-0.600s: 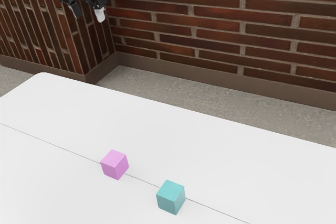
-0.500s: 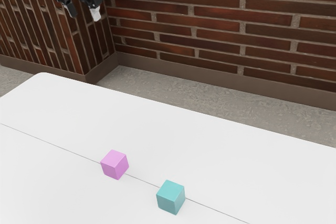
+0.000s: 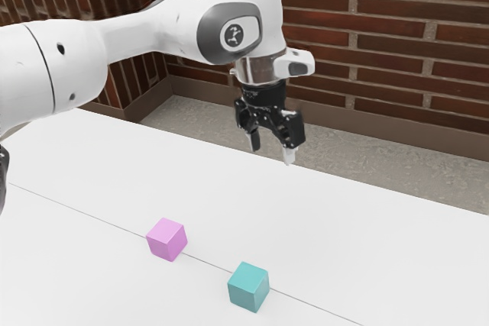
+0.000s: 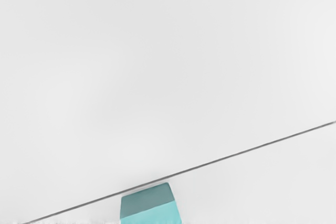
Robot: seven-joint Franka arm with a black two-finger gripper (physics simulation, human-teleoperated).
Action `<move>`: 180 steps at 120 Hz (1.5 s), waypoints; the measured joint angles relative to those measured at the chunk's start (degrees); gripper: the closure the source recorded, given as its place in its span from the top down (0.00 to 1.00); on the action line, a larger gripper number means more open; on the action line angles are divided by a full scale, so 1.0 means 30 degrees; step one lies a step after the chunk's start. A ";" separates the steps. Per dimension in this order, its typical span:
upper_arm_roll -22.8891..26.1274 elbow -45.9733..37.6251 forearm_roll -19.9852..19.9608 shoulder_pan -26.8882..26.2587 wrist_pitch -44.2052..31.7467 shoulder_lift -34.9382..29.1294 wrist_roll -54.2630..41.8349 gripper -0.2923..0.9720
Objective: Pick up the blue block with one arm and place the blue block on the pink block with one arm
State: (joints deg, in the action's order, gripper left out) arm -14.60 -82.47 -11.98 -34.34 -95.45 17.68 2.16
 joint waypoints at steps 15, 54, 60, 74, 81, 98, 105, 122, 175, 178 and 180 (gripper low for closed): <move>0.0159 -0.1750 -0.0559 -0.0181 -0.1377 0.0028 0.0586 0.74; -0.0425 -0.4490 -0.1260 -0.0139 -0.3666 0.0355 0.2688 0.73; -0.0732 -0.5423 -0.1490 -0.0281 -0.4226 0.0241 0.2936 0.73; -0.0913 -0.6932 -0.1820 -0.0363 -0.5447 0.0083 0.3469 0.73; -0.0926 -0.7493 -0.1906 -0.0420 -0.6055 0.0030 0.3703 0.73; -0.0743 -0.8422 -0.1594 -0.0616 -0.7436 -0.0093 0.4076 0.72; -0.0713 -0.8560 -0.1422 -0.0781 -0.7865 -0.0055 0.4154 0.72; -0.0721 -0.9757 -0.1205 -0.0885 -0.9014 -0.0085 0.4153 0.71; -0.0380 -1.3527 0.0043 -0.2659 -1.0981 -0.2010 0.3543 0.71; -0.0372 -1.3867 0.0017 -0.2661 -1.1106 -0.2157 0.3540 0.71; -0.0369 -1.4020 0.0001 -0.2644 -1.1181 -0.2228 0.3538 0.71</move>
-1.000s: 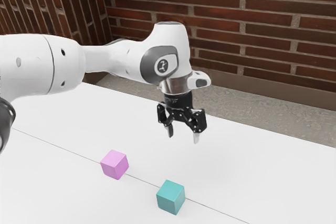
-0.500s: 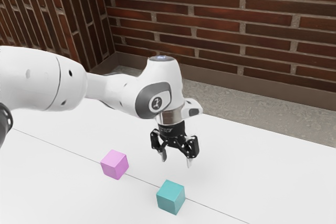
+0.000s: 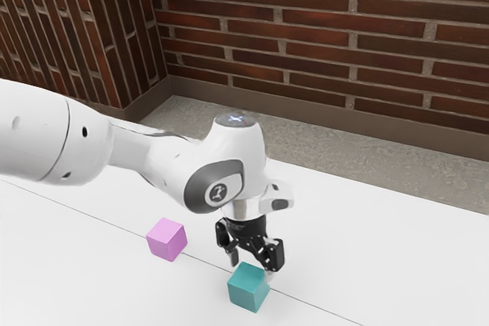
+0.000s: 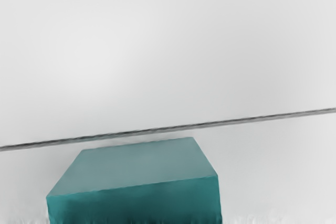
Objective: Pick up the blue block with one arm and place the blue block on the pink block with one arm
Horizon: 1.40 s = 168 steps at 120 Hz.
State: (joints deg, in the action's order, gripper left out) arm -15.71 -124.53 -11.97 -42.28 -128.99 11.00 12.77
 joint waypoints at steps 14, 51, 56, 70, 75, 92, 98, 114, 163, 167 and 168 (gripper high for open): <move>0.0019 -0.0400 -0.0082 0.0053 -0.0386 -0.0228 0.0007 0.71; 0.0087 -0.0523 -0.0154 0.0032 -0.0904 0.0248 0.0099 0.71; 0.0090 -0.0520 -0.0212 0.0027 -0.0944 0.0412 0.0113 0.71; 0.0082 -0.0536 -0.0329 0.0003 -0.1021 0.0641 0.0148 0.70; 0.0086 -0.0537 -0.0350 -0.0002 -0.1039 0.0678 0.0157 0.69; 0.0081 -0.0539 -0.0386 -0.0002 -0.1080 0.0709 0.0174 0.64; 0.0087 -0.0534 -0.0385 -0.0003 -0.1083 0.0709 0.0173 0.62; 0.0092 -0.0538 -0.0379 -0.0029 -0.1020 0.0662 0.0165 0.58; 0.0103 -0.0488 -0.0238 -0.0004 -0.0930 0.0677 0.0335 0.54; 0.0105 -0.0484 -0.0250 -0.0004 -0.0930 0.0678 0.0336 0.55; 0.0106 -0.0483 -0.0254 -0.0004 -0.0929 0.0678 0.0335 0.55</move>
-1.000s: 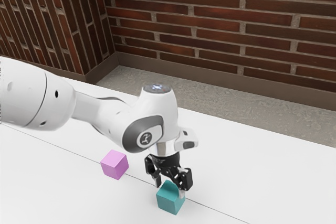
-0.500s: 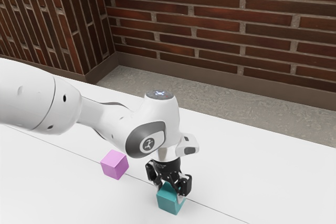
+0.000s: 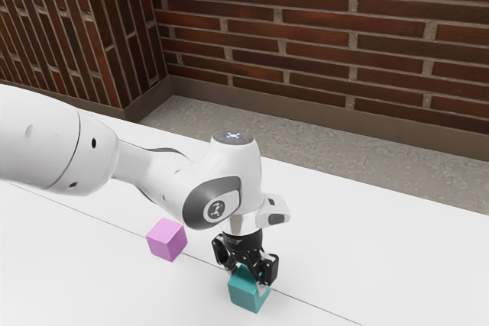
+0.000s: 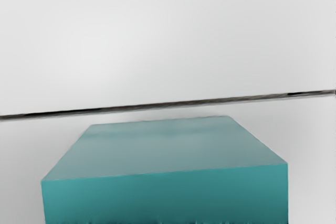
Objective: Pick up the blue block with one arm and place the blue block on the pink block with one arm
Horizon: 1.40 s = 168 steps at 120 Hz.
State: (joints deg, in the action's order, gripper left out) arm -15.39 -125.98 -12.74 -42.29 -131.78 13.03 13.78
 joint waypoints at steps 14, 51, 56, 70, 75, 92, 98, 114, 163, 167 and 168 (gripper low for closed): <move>-0.0014 0.0003 -0.0072 -0.0016 -0.0034 0.0040 -0.0011 0.60; 0.0006 0.0007 0.0372 -0.0112 -0.0137 0.0421 0.0257 0.65; 0.0005 0.0021 0.0416 -0.0114 -0.0143 0.0416 0.0285 0.65; 0.0008 0.0055 0.0482 -0.0189 -0.0159 0.0400 0.0361 0.63; 0.0010 0.0063 0.0532 -0.0246 -0.0161 0.0391 0.0411 0.61; 0.0011 0.0090 0.0707 -0.0289 -0.0167 0.0366 0.0579 0.55; 0.0006 0.0091 0.0757 -0.0279 -0.0168 0.0358 0.0646 0.54; 0.0003 0.0091 0.0869 -0.0266 -0.0171 0.0295 0.0825 0.53; -0.1827 0.0370 0.2052 0.0259 0.0187 -0.1957 0.1100 0.53; -0.1975 0.0375 0.2112 0.0542 0.0305 -0.2295 0.1077 0.53; -0.2007 0.0377 0.2124 0.0628 0.0331 -0.2373 0.1067 0.53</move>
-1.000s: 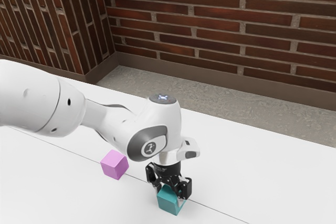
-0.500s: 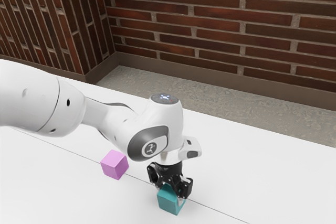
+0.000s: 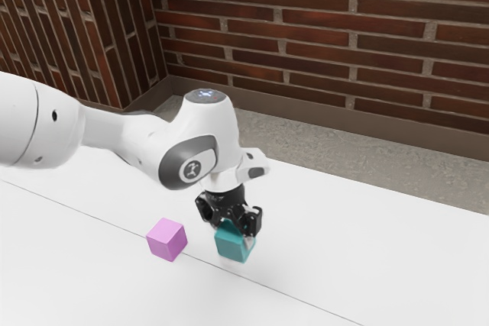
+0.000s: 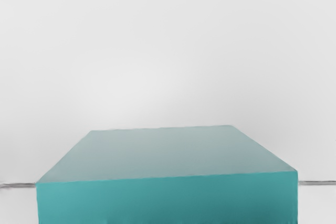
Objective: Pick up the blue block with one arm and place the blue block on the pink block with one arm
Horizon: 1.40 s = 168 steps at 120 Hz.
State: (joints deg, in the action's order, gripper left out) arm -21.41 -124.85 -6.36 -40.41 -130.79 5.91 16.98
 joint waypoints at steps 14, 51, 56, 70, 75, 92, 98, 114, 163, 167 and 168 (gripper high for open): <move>-0.0502 -0.0013 0.0406 0.1016 0.0359 -0.0792 -0.0229 0.53; -0.0166 -0.0961 0.0855 0.4660 0.0974 -0.2422 -0.1825 0.53; 0.0036 -0.1154 0.0862 0.5242 0.1077 -0.2631 -0.2065 0.54; 0.2022 -0.1454 0.0859 0.7242 0.1474 -0.2954 -0.2786 0.55; 0.3266 -0.1778 0.0858 0.8096 0.1589 -0.3169 -0.3054 0.54; 0.5147 -0.3169 0.0865 0.9522 0.2210 -0.4371 -0.3888 0.53; 0.5730 -0.3637 0.0868 1.0317 0.2390 -0.4822 -0.4139 0.52; 0.6128 -0.4418 0.0895 1.0813 0.2686 -0.5426 -0.4699 0.50; 0.6026 -0.3946 0.0889 1.1212 0.1251 -0.4252 -0.5681 0.47; 0.6023 -0.3898 0.0904 1.1294 0.1094 -0.4172 -0.5726 0.47; 0.6022 -0.3893 0.0908 1.1320 0.1058 -0.4158 -0.5737 0.47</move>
State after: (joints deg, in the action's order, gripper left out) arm -3.35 -136.52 -3.64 -6.45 -127.61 -6.56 -0.23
